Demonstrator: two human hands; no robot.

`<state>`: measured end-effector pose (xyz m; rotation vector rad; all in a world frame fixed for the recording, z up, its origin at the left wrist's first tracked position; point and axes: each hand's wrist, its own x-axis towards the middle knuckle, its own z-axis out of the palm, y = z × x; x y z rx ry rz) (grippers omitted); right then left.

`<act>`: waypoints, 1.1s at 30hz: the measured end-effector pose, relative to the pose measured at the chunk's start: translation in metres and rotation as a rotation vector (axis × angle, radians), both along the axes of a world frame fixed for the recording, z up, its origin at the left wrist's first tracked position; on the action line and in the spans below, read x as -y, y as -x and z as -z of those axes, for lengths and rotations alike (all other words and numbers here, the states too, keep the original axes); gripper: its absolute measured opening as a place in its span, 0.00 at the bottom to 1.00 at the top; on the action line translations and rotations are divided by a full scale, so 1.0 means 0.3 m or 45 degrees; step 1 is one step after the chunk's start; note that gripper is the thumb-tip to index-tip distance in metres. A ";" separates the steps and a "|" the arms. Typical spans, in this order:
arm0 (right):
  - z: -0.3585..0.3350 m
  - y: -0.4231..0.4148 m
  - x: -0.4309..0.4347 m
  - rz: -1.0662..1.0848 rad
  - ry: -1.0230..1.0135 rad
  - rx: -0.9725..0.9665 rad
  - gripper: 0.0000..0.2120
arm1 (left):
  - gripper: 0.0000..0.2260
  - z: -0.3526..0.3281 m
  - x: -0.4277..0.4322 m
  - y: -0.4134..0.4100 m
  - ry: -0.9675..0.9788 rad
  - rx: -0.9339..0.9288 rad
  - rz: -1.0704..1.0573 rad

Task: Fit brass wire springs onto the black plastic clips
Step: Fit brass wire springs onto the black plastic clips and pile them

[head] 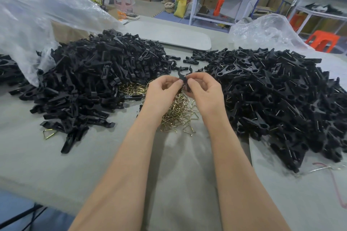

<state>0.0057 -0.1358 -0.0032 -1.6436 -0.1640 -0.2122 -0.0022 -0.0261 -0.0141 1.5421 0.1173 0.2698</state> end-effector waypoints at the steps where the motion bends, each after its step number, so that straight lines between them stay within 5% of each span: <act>1: 0.001 0.000 0.000 0.006 0.024 0.012 0.10 | 0.04 -0.001 0.001 0.000 -0.001 0.003 0.002; 33: -0.004 -0.003 0.029 0.053 0.069 0.031 0.09 | 0.03 0.011 -0.013 0.002 -0.055 0.071 0.047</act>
